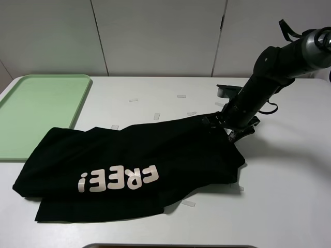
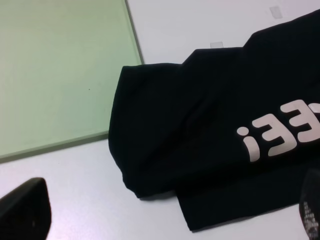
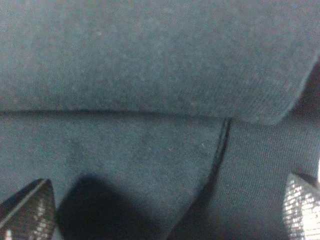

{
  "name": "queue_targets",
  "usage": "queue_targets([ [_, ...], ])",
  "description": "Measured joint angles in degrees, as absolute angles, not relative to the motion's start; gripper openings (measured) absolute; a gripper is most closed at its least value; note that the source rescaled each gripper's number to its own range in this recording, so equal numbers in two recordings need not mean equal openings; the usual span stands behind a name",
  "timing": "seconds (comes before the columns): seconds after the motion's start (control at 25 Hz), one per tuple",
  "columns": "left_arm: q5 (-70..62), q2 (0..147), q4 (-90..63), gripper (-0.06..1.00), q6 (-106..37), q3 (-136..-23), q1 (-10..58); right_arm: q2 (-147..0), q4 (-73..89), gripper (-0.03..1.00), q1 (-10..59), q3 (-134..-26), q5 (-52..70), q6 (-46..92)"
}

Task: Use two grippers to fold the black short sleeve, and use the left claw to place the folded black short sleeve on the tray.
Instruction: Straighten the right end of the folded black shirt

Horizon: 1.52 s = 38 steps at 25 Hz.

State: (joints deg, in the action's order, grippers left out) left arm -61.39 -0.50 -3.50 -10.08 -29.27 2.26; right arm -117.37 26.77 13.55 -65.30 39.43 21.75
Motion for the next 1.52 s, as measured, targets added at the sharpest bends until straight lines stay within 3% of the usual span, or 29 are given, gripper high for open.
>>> queue_targets([
  [0.76,-61.4,-0.5,-3.5,1.00,-10.1,-29.3,2.3,-118.0,22.8,0.99,11.3,-65.5,39.1,19.9],
  [1.28,-61.4,-0.5,-3.5,1.00,-10.1,-29.3,2.3,-118.0,24.5,0.99,14.8,-65.7,39.0,19.7],
  [1.4,-61.4,-0.5,-3.5,1.00,-10.1,-29.3,2.3,-118.0,24.3,0.90,15.4,-65.7,38.8,19.7],
  [1.44,-61.4,-0.5,-3.5,1.00,-10.1,-29.3,2.2,-118.0,30.8,0.76,16.5,-65.7,40.3,19.7],
  [1.52,-61.4,-0.5,-3.4,1.00,-10.1,-29.3,2.2,-119.2,37.0,0.39,19.8,-65.5,42.5,19.6],
])
